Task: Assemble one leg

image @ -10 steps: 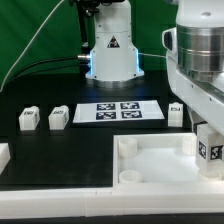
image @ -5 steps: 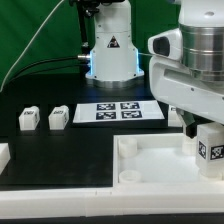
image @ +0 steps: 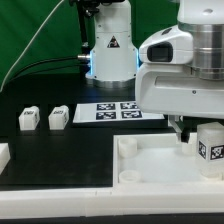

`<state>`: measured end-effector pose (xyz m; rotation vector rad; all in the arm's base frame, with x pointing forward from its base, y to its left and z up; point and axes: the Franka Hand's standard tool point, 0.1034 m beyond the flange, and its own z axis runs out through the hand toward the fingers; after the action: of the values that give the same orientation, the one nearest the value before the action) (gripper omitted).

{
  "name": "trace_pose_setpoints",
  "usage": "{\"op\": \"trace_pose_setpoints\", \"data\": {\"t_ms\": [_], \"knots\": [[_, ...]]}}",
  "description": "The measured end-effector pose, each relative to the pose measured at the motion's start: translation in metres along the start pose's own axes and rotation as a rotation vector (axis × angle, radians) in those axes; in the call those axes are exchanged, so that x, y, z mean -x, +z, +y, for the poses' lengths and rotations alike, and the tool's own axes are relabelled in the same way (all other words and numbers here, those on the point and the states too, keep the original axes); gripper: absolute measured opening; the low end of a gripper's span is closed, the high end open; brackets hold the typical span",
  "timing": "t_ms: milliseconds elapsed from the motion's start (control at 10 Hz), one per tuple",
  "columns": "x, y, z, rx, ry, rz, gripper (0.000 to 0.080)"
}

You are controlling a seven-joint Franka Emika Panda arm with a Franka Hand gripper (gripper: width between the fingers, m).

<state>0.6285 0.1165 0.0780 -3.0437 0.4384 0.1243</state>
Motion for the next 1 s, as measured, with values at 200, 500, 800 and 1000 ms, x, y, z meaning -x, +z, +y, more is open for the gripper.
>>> {"op": "trace_pose_setpoints", "data": {"t_ms": [200, 500, 800, 1000], "knots": [[-0.0001, 0.0002, 0.0008, 0.001, -0.234, 0.0, 0.0649], [0.0006, 0.0024, 0.0024, 0.005, -0.44, 0.001, 0.0649], [0.0001, 0.0018, 0.0018, 0.005, -0.413, 0.002, 0.0649], [0.0002, 0.0029, 0.0024, 0.005, -0.412, 0.001, 0.0388]]}}
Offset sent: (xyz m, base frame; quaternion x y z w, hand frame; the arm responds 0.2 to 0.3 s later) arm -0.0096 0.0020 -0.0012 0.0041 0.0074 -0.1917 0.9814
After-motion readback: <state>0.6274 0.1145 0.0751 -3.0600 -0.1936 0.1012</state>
